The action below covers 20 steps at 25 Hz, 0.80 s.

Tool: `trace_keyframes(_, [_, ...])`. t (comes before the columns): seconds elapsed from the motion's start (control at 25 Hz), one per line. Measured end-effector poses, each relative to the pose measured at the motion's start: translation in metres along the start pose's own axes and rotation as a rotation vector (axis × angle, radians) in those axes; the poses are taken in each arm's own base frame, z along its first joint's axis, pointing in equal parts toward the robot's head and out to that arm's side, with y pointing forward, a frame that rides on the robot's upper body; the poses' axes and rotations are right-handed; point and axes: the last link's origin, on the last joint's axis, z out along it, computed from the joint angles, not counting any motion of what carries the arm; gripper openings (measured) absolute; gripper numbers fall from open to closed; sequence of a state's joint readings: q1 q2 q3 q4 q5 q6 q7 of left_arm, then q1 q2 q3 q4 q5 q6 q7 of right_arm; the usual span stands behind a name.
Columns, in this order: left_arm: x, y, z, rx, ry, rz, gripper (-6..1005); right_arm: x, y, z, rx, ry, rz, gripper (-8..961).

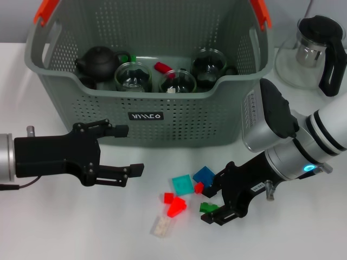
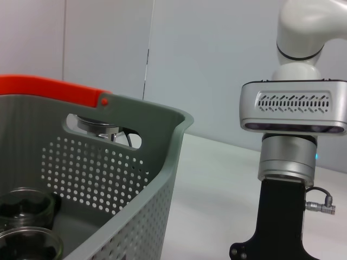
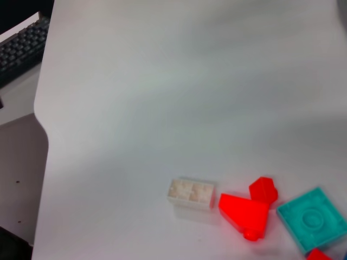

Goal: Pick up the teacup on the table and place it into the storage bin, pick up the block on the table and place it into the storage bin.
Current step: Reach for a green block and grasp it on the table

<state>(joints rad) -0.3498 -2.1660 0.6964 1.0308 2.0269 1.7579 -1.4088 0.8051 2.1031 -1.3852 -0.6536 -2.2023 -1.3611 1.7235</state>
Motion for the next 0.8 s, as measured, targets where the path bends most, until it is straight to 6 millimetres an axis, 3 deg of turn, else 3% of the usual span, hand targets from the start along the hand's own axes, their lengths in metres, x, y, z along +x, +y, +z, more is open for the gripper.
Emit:
trace_keyframes(0.28, [-0.0011,-0.0002,0.0013,-0.003,0.002,-0.003,948,0.0026,0.0001,0.0049,0.01,0.014,-0.005,625])
trace_keyframes(0.68, [-0.003,-0.0003,0.0022,-0.001,0.003,-0.009,948,0.0036,0.0004,0.0087,0.015,0.022,-0.008,625])
trace_keyframes(0.8, [-0.0032,-0.0002,0.0022,-0.002,0.002,-0.01,948,0.0036,0.0005,0.0088,0.014,0.022,-0.009,532])
